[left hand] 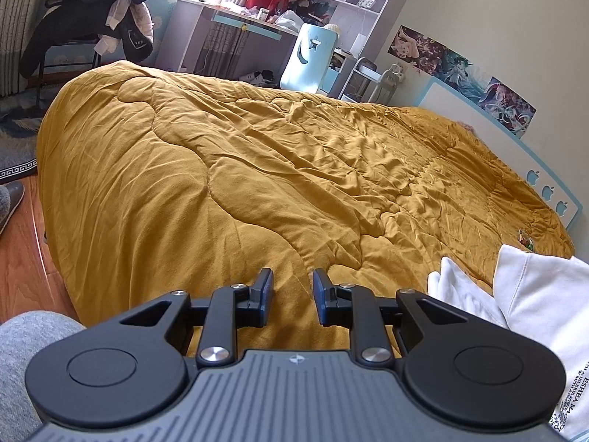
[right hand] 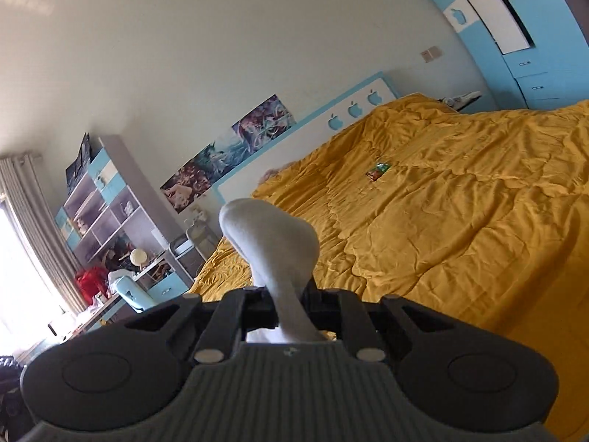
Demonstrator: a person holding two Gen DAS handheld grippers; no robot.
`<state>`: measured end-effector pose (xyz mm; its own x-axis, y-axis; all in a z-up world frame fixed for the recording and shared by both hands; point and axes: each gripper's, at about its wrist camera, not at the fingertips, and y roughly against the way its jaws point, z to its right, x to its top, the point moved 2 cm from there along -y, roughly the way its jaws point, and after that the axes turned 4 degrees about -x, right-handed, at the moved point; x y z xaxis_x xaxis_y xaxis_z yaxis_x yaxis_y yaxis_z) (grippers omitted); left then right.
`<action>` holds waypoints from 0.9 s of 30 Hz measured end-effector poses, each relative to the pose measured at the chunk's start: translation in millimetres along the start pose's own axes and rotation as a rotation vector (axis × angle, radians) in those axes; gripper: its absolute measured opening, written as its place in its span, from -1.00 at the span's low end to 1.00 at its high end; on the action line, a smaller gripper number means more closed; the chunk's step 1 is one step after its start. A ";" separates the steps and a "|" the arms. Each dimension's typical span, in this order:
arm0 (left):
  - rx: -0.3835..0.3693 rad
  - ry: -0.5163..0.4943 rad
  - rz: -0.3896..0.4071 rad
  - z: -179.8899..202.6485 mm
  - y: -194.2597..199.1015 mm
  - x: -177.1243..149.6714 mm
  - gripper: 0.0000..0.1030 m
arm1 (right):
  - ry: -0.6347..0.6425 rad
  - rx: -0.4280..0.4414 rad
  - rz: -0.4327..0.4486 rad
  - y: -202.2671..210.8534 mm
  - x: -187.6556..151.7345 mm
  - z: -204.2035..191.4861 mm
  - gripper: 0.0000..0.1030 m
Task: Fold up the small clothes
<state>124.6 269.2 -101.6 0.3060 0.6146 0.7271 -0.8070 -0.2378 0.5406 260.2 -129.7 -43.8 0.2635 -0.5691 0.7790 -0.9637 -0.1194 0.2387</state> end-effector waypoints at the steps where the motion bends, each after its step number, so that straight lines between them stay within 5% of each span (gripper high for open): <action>1: 0.000 -0.004 -0.001 1.2 -0.6 0.2 -0.51 | -0.016 0.001 0.003 2.2 -0.9 0.1 -0.88; 4: 0.003 -0.016 0.002 3.5 -1.1 0.0 -0.51 | 0.030 0.057 -0.028 4.4 -15.9 -21.6 -0.88; 10: 0.025 0.063 0.054 -11.5 7.1 6.3 -0.51 | 0.608 0.207 -0.156 -0.1 -128.4 -124.5 -0.88; 13: 0.043 0.108 0.090 -21.0 12.1 9.4 -0.51 | 0.824 0.217 -0.282 -6.7 -198.5 -140.1 -0.88; 16: 0.040 0.115 0.076 -24.8 10.9 9.9 -0.51 | 0.968 0.209 -0.277 3.3 -232.9 -135.3 -0.88; 23: 0.021 0.112 0.041 -20.1 4.3 8.8 -0.51 | 1.195 0.309 -0.300 16.9 -235.5 -119.9 -0.82; 25: 0.018 0.099 0.029 -17.5 2.5 7.6 -0.51 | 1.255 0.379 -0.305 27.0 -230.9 -119.6 -0.54; 27: 0.022 0.091 0.023 -16.1 1.4 6.8 -0.51 | 1.167 0.455 -0.331 40.0 -211.3 -114.6 -0.10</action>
<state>117.4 285.2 -102.7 0.2392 0.6741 0.6988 -0.8017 -0.2689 0.5338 170.9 79.0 -132.3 0.1501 0.5545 0.8185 -0.7132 -0.5126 0.4781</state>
